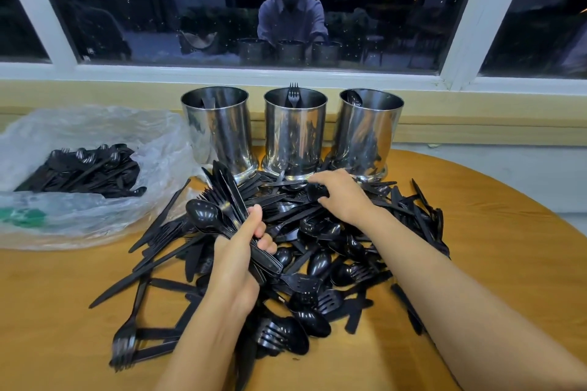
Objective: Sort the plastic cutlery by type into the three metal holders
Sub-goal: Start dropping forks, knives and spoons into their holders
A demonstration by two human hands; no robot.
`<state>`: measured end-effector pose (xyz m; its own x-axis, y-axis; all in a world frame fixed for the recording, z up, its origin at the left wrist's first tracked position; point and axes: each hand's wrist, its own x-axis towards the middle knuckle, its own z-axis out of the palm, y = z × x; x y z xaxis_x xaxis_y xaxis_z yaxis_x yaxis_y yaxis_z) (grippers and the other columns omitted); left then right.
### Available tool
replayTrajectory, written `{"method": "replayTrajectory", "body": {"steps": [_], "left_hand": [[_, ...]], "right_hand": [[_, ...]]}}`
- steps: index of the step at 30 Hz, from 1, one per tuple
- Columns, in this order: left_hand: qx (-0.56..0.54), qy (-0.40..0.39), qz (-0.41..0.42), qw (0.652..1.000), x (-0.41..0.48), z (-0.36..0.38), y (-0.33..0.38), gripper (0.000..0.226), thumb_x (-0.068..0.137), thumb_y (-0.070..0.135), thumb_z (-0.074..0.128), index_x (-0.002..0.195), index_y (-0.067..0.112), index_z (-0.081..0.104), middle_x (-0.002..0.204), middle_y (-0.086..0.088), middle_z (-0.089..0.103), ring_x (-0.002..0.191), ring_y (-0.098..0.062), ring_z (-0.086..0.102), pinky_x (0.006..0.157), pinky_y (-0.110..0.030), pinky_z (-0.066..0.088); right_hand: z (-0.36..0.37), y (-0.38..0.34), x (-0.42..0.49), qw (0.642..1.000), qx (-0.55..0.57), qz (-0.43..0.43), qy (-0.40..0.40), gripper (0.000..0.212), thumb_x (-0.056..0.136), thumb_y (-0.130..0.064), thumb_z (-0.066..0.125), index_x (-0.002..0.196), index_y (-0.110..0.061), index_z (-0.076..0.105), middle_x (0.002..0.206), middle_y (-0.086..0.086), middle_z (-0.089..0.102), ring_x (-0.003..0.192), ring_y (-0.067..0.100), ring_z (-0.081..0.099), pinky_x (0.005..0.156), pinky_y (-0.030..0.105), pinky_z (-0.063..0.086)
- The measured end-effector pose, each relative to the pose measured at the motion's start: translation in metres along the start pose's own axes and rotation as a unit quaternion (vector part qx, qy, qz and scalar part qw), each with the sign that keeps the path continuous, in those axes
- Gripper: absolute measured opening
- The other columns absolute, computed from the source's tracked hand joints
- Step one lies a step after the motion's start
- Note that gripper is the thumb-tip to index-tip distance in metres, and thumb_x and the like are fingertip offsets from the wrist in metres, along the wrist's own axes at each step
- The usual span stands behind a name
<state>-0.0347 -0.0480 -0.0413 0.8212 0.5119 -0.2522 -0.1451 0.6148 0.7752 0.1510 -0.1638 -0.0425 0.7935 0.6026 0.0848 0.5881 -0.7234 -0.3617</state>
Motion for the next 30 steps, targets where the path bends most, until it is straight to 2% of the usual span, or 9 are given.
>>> {"method": "replayTrajectory", "body": {"steps": [5,9,12,14,16,18,22,25,30], "left_hand": [[-0.004,-0.004,0.002,1.0,0.002,0.001,-0.001,0.034,0.082,0.03,0.071,0.064,0.017,0.045,0.054,0.003,0.036,0.044,-0.009,0.035,0.059,-0.025,0.04],[-0.007,-0.01,-0.003,1.0,0.003,0.001,-0.001,0.029,0.085,0.026,0.07,0.07,0.016,0.047,0.057,0.003,0.038,0.045,-0.009,0.035,0.049,-0.022,0.041],[0.008,-0.011,-0.008,1.0,0.002,0.001,-0.002,0.03,0.082,0.029,0.072,0.072,0.016,0.046,0.058,0.003,0.037,0.047,-0.01,0.035,0.054,-0.023,0.043],[0.027,-0.012,-0.017,0.999,0.002,0.0,-0.001,0.034,0.077,0.035,0.073,0.071,0.016,0.047,0.055,0.003,0.038,0.047,-0.011,0.038,0.075,-0.026,0.042],[0.048,-0.024,-0.03,0.998,0.001,0.0,-0.001,0.034,0.074,0.039,0.073,0.073,0.015,0.05,0.054,0.003,0.039,0.045,-0.01,0.04,0.082,-0.028,0.038],[0.04,-0.045,-0.042,0.997,-0.002,0.002,0.0,0.034,0.073,0.039,0.072,0.084,0.012,0.055,0.057,0.003,0.038,0.045,-0.01,0.039,0.063,-0.024,0.043],[0.062,-0.114,-0.072,0.989,-0.017,0.015,0.002,0.043,0.076,0.049,0.066,0.095,0.011,0.065,0.06,0.004,0.042,0.049,-0.009,0.039,0.051,-0.024,0.043],[0.136,-0.171,-0.065,0.974,-0.033,0.026,0.004,0.046,0.069,0.055,0.072,0.084,0.013,0.062,0.061,0.001,0.045,0.05,-0.011,0.041,0.053,-0.025,0.04],[0.138,-0.166,-0.046,0.975,-0.05,0.02,0.022,0.024,0.078,0.022,0.076,0.085,0.01,0.056,0.064,-0.003,0.045,0.051,-0.013,0.037,0.05,-0.025,0.038]], "right_hand": [[0.01,0.004,0.003,0.998,-0.035,-0.019,0.054,0.031,0.093,-0.021,0.064,0.123,-0.029,0.065,0.124,0.005,0.059,0.112,0.026,0.056,0.095,0.041,0.049],[0.002,0.004,-0.009,0.983,0.023,-0.091,0.155,0.018,0.093,-0.017,0.064,0.108,-0.019,0.074,0.111,-0.001,0.07,0.107,0.019,0.057,0.092,0.038,0.049],[-0.016,-0.003,-0.019,0.946,0.114,-0.128,0.275,0.016,0.092,-0.013,0.065,0.106,-0.012,0.073,0.11,0.0,0.069,0.105,0.016,0.058,0.095,0.027,0.047],[-0.032,-0.015,-0.028,0.919,0.203,-0.115,0.318,0.012,0.093,-0.012,0.063,0.101,-0.012,0.071,0.099,-0.002,0.065,0.093,0.012,0.058,0.081,0.017,0.047],[-0.051,-0.033,-0.045,0.895,0.328,-0.069,0.294,0.007,0.094,-0.013,0.062,0.094,-0.019,0.065,0.085,-0.004,0.061,0.079,0.009,0.057,0.072,0.018,0.047],[-0.066,-0.051,-0.064,0.879,0.432,-0.041,0.198,0.007,0.094,-0.013,0.06,0.092,-0.019,0.062,0.075,-0.003,0.059,0.065,0.004,0.055,0.064,0.017,0.049],[-0.073,-0.077,-0.094,0.887,0.461,-0.03,0.021,0.006,0.093,-0.009,0.061,0.096,-0.015,0.062,0.066,-0.003,0.061,0.055,0.003,0.055,0.055,0.016,0.047],[-0.069,-0.089,-0.102,0.89,0.454,-0.011,0.035,0.007,0.091,-0.008,0.065,0.088,-0.014,0.062,0.064,0.0,0.063,0.052,0.007,0.058,0.055,0.021,0.049],[-0.068,-0.098,-0.106,0.861,0.507,0.001,0.025,0.009,0.089,-0.008,0.068,0.095,-0.003,0.066,0.073,0.009,0.067,0.059,0.012,0.064,0.059,0.022,0.054]]}}
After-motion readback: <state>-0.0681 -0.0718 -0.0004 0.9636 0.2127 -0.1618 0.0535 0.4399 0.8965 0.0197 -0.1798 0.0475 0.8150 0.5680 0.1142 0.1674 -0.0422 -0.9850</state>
